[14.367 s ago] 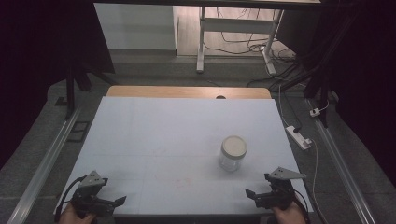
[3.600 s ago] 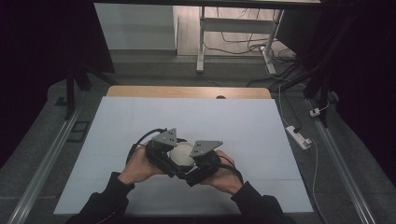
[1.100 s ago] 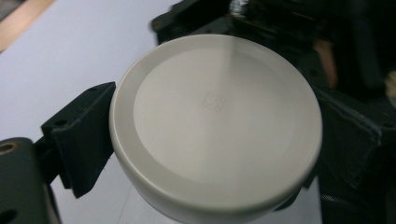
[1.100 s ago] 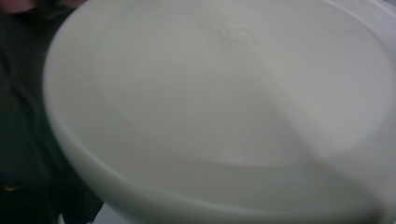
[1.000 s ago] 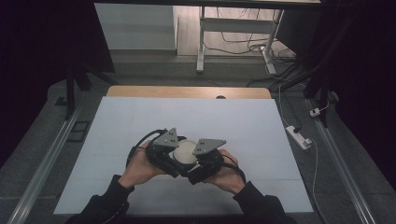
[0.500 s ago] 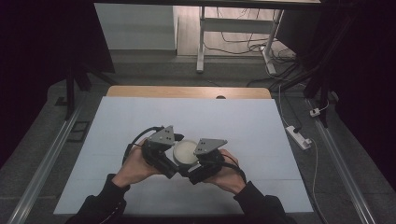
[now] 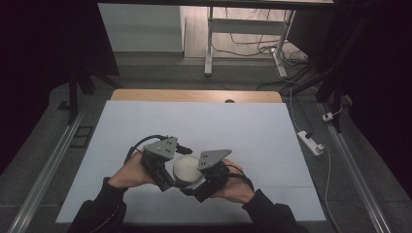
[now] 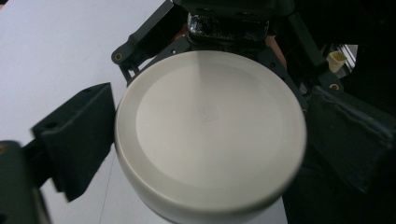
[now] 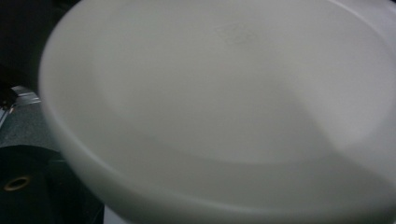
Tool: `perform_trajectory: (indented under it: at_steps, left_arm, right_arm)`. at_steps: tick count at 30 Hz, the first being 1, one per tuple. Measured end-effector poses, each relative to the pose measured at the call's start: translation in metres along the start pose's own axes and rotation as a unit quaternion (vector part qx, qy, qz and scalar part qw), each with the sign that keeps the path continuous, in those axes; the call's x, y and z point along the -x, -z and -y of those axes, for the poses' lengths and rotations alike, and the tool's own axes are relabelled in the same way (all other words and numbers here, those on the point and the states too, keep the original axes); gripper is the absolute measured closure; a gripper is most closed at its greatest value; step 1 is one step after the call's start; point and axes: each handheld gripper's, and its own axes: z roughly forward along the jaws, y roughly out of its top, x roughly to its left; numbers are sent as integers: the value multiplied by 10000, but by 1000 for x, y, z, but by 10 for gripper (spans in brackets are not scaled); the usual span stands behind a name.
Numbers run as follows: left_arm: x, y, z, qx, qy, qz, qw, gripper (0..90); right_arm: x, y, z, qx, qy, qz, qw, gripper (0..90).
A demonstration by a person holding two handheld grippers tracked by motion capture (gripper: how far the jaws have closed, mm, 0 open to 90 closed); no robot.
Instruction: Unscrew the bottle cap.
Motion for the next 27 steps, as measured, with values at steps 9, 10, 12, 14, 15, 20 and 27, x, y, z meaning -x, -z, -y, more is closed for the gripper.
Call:
perform_trajectory:
  at_steps: [9,10,12,14,15,20,27]
  left_arm:
    - [0,-8,-1,-23,240,-405,9989,81]
    - [0,-9,-1,-18,346,-495,9982,81]
    - [-2,-11,-2,-22,569,-685,9960,82]
    - [-3,-14,-4,-27,759,-891,9931,82]
    - [-3,-15,-5,-31,847,-999,9914,82]
    - [-2,-23,-8,-63,1153,-1415,9832,83]
    - [-2,-24,-8,2,1192,-1516,9812,86]
  right_arm:
    - [1,-2,0,-109,-49,273,9996,65]
    - [2,-2,1,-112,-84,340,9993,65]
    - [4,-2,2,-148,-172,515,9984,65]
    - [6,-2,2,-150,-238,678,9973,65]
    - [7,-2,3,-127,-332,740,9966,65]
    - [10,-4,4,-183,-508,1150,9919,65]
    - [13,-4,6,-158,-578,1243,9904,65]
